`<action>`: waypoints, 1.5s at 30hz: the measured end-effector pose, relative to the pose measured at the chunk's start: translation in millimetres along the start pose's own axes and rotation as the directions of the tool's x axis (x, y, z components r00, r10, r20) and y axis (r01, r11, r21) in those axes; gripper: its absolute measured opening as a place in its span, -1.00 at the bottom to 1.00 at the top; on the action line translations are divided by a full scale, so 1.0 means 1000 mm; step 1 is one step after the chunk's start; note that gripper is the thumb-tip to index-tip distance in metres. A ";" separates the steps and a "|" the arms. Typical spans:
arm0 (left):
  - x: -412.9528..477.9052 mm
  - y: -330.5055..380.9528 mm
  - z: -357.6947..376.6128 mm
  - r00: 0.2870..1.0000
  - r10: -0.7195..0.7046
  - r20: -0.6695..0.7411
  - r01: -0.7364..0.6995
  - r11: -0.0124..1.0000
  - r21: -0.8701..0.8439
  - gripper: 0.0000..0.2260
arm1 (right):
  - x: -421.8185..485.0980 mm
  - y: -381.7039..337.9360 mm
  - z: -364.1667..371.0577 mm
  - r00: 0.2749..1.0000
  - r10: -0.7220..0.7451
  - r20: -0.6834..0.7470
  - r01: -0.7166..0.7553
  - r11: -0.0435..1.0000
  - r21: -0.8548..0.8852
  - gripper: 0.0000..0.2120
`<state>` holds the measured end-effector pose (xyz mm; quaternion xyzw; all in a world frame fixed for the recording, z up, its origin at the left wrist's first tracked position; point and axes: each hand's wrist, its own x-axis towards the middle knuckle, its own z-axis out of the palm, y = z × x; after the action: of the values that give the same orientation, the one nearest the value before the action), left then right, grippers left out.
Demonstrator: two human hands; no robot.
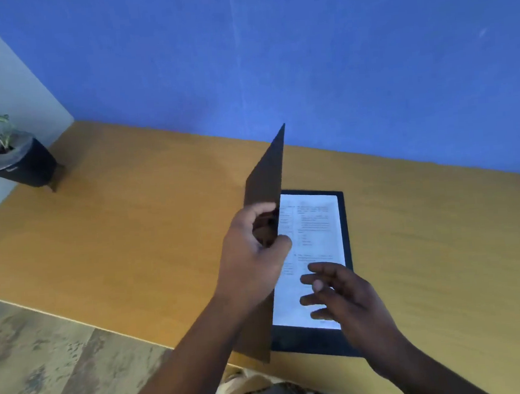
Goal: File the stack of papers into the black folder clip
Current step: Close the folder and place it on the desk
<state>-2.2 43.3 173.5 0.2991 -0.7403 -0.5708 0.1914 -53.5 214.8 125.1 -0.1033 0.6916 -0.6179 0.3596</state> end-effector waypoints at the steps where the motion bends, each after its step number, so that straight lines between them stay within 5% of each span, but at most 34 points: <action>1: -0.001 -0.001 0.014 1.000 0.012 -0.007 -0.012 1.000 0.011 -0.63 | -0.003 -0.004 -0.003 1.000 -0.012 0.020 0.012 1.000 0.023 -0.72; 5: -0.006 -0.016 0.048 0.995 0.034 0.096 -0.045 0.992 0.120 -0.47 | -0.009 -0.006 -0.013 1.000 -0.017 0.018 0.016 0.999 0.036 -0.65; 8: -0.015 -0.034 0.051 0.988 0.001 0.156 -0.031 0.981 0.193 -0.34 | -0.010 -0.002 -0.022 0.995 -0.040 -0.093 0.030 0.993 -0.113 -0.56; 12: -0.016 -0.064 0.035 0.995 -0.088 0.048 0.068 0.946 0.317 -0.34 | -0.003 0.017 -0.040 0.979 -0.034 -0.203 -0.028 0.954 -0.298 -0.41; 19: -0.009 -0.114 0.006 0.951 -0.270 -0.149 0.307 0.778 0.548 -0.41 | 0.014 0.050 -0.059 0.955 0.012 -0.298 -0.151 0.881 -0.448 -0.53; 23: -0.008 -0.126 -0.002 0.846 -0.529 -0.066 0.514 0.778 0.362 -0.42 | 0.020 0.061 -0.057 0.950 0.121 -0.289 -0.248 0.852 -0.461 -0.53; 26: -0.005 -0.130 -0.004 0.819 -0.572 -0.051 0.552 0.760 0.341 -0.51 | 0.024 0.063 -0.049 0.928 0.272 -0.255 -0.361 0.827 -0.431 -0.55; 29: 0.002 -0.130 -0.005 0.770 -0.637 -0.031 0.629 0.751 0.202 -0.58 | 0.028 0.068 -0.045 0.905 0.347 -0.245 -0.423 0.680 -0.599 -0.44; 32: 0.010 -0.126 -0.007 0.721 -0.692 0.026 0.690 0.721 0.070 -0.69 | 0.029 0.070 -0.037 0.897 0.338 -0.285 -0.435 0.558 -0.707 -0.45; 35: 0.013 -0.119 -0.006 0.753 -0.649 0.105 0.651 0.759 0.018 -0.78 | 0.027 0.069 -0.030 0.897 0.307 -0.317 -0.438 0.532 -0.725 -0.47; 39: 0.016 -0.108 -0.008 0.798 -0.583 0.154 0.595 0.803 -0.044 -0.86 | 0.034 0.064 -0.032 0.856 0.285 -0.430 -0.507 0.624 -0.595 -0.45; 42: 0.020 -0.100 -0.020 0.799 -0.565 0.204 0.596 0.789 -0.149 -0.87 | 0.043 0.051 -0.032 0.751 0.350 -0.560 -0.542 0.812 -0.218 -0.50; 45: 0.031 -0.097 -0.041 0.781 -0.570 0.257 0.622 0.749 -0.227 -0.85 | 0.053 0.034 -0.029 0.751 0.443 -0.491 -0.455 0.885 0.102 -0.76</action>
<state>22.1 -23.1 89.9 0.4373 -0.5237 -0.7307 -0.0227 -99.1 213.4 73.9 0.2252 0.7722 -0.5104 0.3042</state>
